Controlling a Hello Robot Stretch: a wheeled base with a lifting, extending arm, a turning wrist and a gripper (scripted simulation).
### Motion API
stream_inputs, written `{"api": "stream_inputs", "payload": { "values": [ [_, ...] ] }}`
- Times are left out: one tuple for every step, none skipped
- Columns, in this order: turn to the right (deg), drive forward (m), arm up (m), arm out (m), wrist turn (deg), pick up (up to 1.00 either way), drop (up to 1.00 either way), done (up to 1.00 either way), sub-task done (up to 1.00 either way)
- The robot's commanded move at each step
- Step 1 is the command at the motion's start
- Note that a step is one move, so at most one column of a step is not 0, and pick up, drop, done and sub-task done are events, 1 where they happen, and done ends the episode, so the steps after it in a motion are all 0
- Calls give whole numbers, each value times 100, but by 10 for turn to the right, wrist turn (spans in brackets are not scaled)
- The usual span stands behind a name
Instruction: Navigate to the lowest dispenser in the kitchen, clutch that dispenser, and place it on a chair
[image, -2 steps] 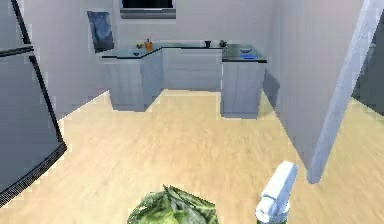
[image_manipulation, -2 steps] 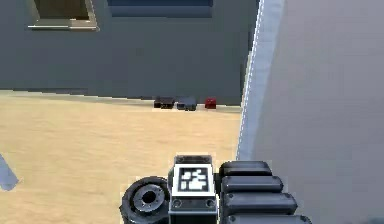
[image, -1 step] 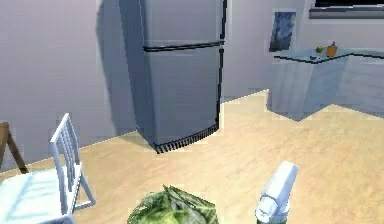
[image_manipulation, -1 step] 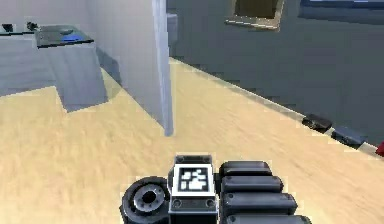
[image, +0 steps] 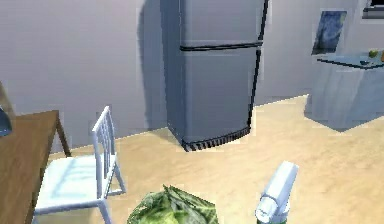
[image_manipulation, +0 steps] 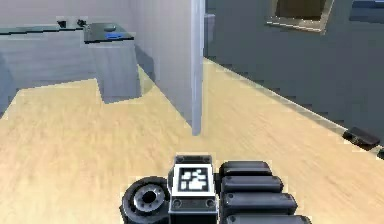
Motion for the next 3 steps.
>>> {"api": "stream_inputs", "payload": {
  "values": [
    [0,95,0,0,0,0,0,0,0],
    [-120,0,0,0,0,0,0,0,0],
    [180,0,0,0,0,0,0,0,0]
  ]
}}
